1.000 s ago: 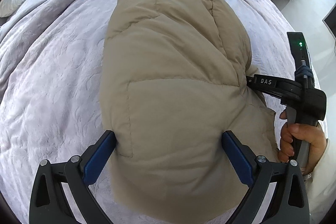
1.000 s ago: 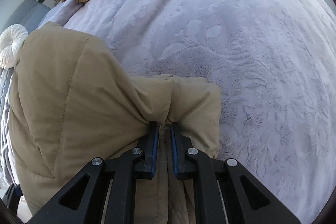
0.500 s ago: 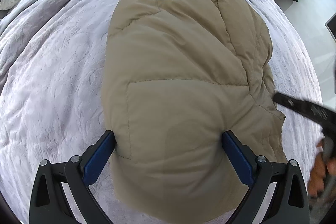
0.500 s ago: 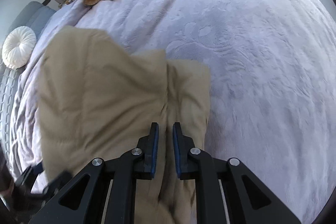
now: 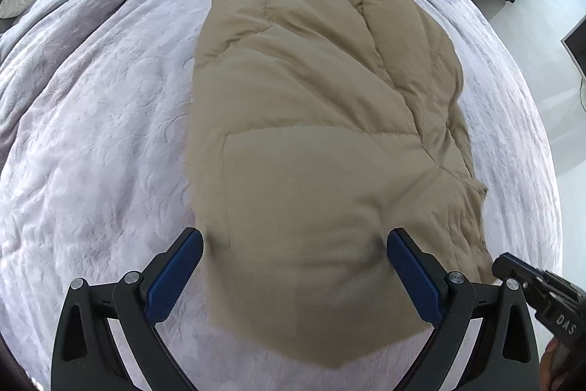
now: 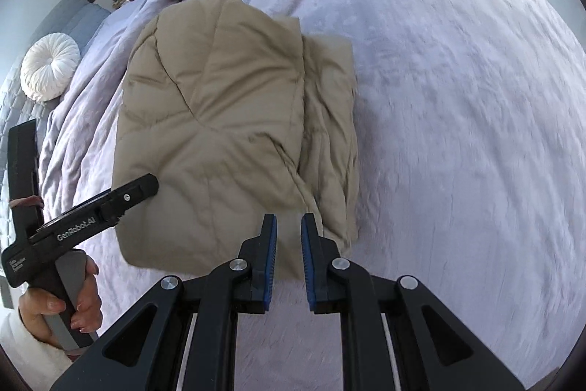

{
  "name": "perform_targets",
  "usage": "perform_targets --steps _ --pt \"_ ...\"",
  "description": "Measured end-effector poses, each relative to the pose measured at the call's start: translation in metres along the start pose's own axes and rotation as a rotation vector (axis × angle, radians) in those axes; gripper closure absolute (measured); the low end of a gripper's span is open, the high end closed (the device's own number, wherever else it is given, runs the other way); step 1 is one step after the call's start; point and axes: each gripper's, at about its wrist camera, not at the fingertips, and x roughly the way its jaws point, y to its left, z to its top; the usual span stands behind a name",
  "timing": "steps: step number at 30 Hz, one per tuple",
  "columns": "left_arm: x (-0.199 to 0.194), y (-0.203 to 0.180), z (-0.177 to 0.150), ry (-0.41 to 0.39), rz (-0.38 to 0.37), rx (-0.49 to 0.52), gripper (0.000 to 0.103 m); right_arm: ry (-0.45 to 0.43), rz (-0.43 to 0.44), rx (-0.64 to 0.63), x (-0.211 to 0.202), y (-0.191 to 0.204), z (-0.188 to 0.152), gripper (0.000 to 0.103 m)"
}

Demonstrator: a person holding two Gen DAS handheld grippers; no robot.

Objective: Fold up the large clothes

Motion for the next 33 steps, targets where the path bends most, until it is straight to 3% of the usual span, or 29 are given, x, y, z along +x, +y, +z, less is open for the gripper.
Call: perform_targets --steps 6,11,13,15,19,24,26,29,33 --pt "-0.032 0.005 -0.021 0.008 -0.024 -0.027 0.001 0.017 0.005 -0.016 -0.013 0.012 -0.008 0.088" --pt "-0.054 0.007 -0.040 0.005 0.010 -0.006 0.001 0.025 0.009 -0.031 -0.028 0.025 -0.017 0.087" --pt "-0.064 0.010 -0.047 -0.005 0.023 -0.018 0.001 0.029 0.011 -0.030 -0.033 0.028 -0.019 0.080" --pt "-0.075 0.012 -0.053 -0.026 0.045 -0.025 0.001 0.029 0.017 -0.026 -0.041 0.032 -0.022 0.059" --pt "-0.100 0.019 -0.057 -0.068 0.078 -0.055 0.001 0.020 0.018 -0.031 -0.057 0.041 -0.028 0.050" --pt "-0.122 0.025 -0.058 -0.090 0.046 -0.070 0.001 -0.007 0.004 -0.033 -0.077 0.047 -0.032 0.019" --pt "-0.129 0.020 -0.059 -0.094 0.087 -0.043 0.001 -0.015 -0.018 -0.052 -0.084 0.052 -0.033 0.018" --pt "-0.139 0.009 -0.063 -0.104 0.143 0.002 0.001 -0.049 -0.041 -0.069 -0.095 0.059 -0.035 0.000" --pt "-0.149 0.001 -0.065 -0.087 0.145 0.009 0.001 -0.084 -0.079 -0.068 -0.106 0.065 -0.037 0.000"
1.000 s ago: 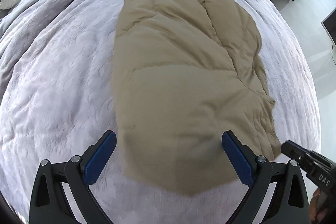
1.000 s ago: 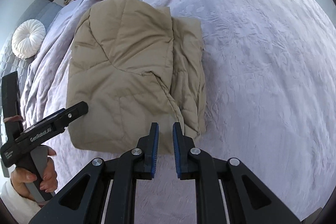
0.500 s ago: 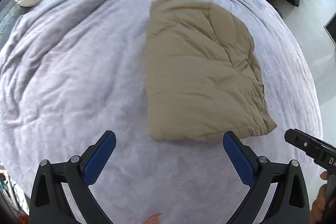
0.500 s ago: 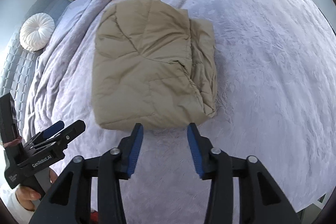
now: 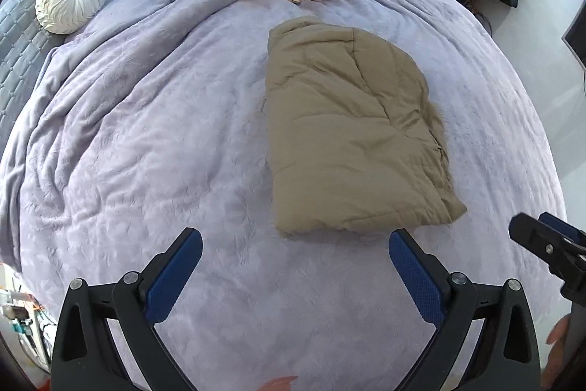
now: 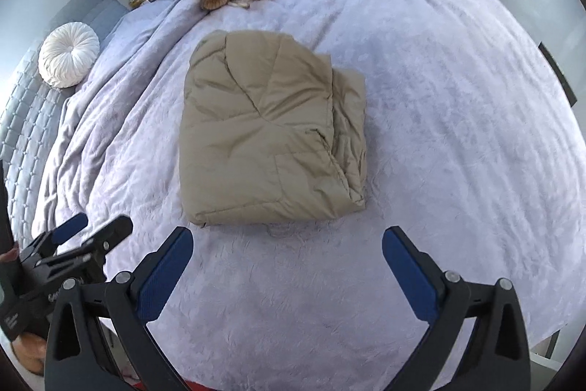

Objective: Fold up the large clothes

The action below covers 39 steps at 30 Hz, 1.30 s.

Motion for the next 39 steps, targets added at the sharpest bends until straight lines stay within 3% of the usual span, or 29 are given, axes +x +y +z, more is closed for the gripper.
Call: perform_targets --steps 3,13,39 --pt "-0.011 -0.003 -0.001 -0.009 0.014 -0.003 0.001 0.001 -0.048 -0.001 -0.006 0.003 0.003 0.000" --pt "-0.034 -0.002 -0.006 -0.011 0.019 -0.030 0.001 -0.060 -0.077 -0.014 -0.033 0.015 0.003 0.000" --pt "-0.039 -0.004 -0.003 -0.013 0.025 -0.028 0.001 -0.044 -0.086 -0.029 -0.032 0.018 -0.001 0.000"
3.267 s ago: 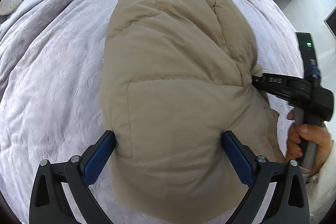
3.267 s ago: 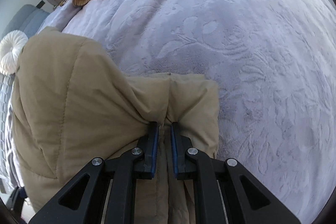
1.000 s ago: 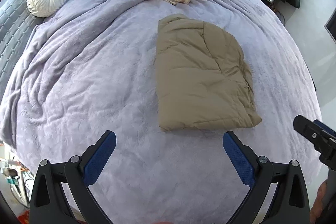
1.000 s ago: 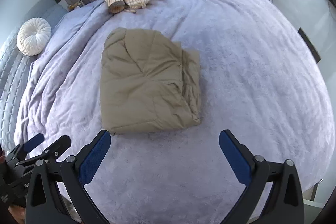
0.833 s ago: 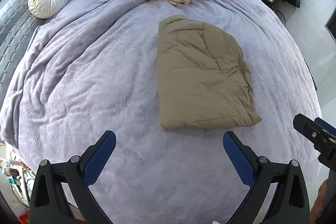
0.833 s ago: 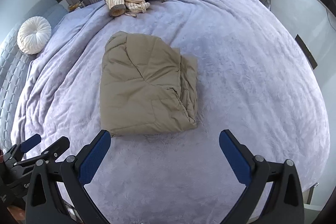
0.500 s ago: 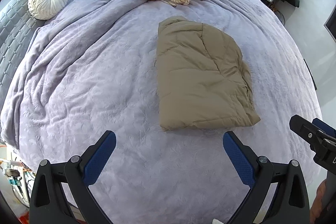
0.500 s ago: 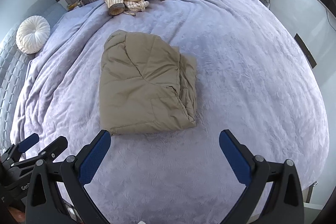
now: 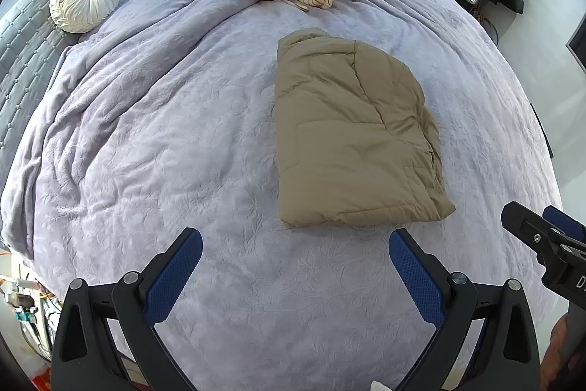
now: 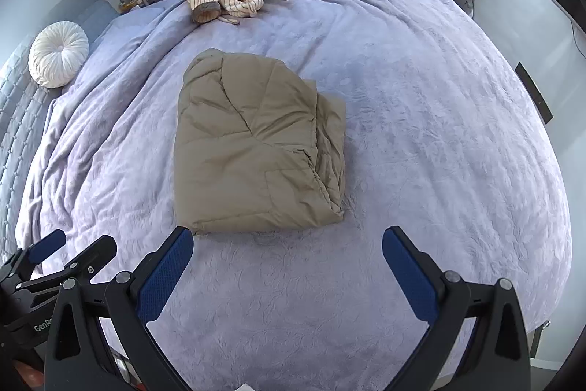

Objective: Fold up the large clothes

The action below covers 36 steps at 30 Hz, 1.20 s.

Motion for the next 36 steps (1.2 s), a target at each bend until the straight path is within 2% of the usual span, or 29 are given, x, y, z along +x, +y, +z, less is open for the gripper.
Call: perform_targets --steps 36 --pt "0.0024 0.0024 -0.0015 0.005 0.002 0.005 0.001 0.004 0.001 0.000 -0.0004 -0.0003 0.0016 0.000"
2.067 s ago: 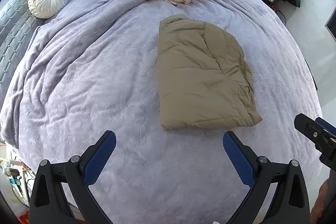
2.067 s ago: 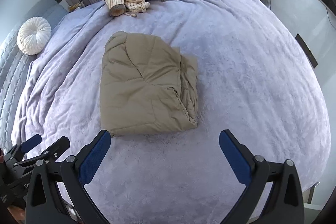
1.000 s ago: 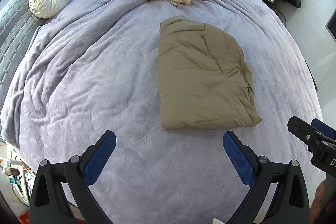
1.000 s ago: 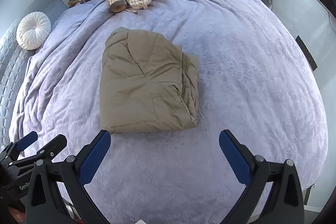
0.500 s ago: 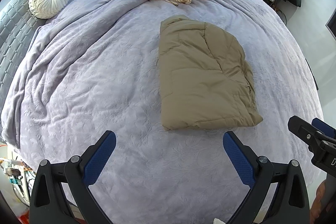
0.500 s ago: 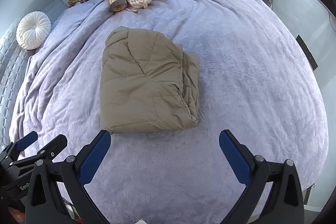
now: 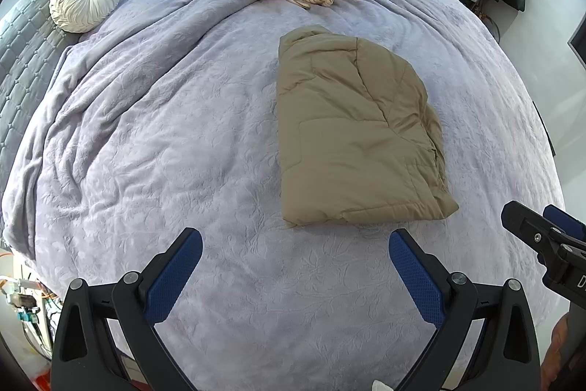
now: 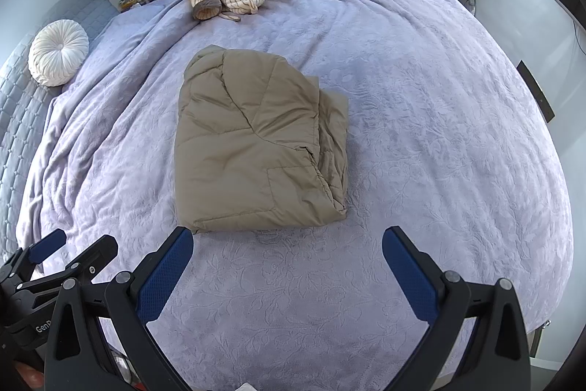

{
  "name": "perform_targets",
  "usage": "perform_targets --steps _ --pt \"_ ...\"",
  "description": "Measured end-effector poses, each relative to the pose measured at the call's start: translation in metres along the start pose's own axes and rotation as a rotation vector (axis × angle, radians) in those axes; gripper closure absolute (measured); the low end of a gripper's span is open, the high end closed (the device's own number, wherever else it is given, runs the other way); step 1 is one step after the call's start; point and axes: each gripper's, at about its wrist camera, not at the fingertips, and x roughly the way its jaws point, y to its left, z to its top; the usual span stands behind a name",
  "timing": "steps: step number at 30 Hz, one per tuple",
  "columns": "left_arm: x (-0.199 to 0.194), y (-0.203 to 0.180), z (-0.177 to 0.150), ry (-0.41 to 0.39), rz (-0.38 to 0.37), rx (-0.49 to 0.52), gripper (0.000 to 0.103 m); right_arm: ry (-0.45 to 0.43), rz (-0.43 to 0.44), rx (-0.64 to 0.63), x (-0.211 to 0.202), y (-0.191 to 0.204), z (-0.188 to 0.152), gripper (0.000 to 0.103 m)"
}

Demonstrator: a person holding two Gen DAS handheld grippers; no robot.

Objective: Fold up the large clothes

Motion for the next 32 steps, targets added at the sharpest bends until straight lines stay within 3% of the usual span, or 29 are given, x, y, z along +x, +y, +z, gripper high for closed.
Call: perform_targets --steps 32 --pt "0.0043 0.0025 0.0079 0.000 -0.011 0.009 0.001 0.002 0.000 -0.001 -0.0006 -0.0002 0.0022 0.000"
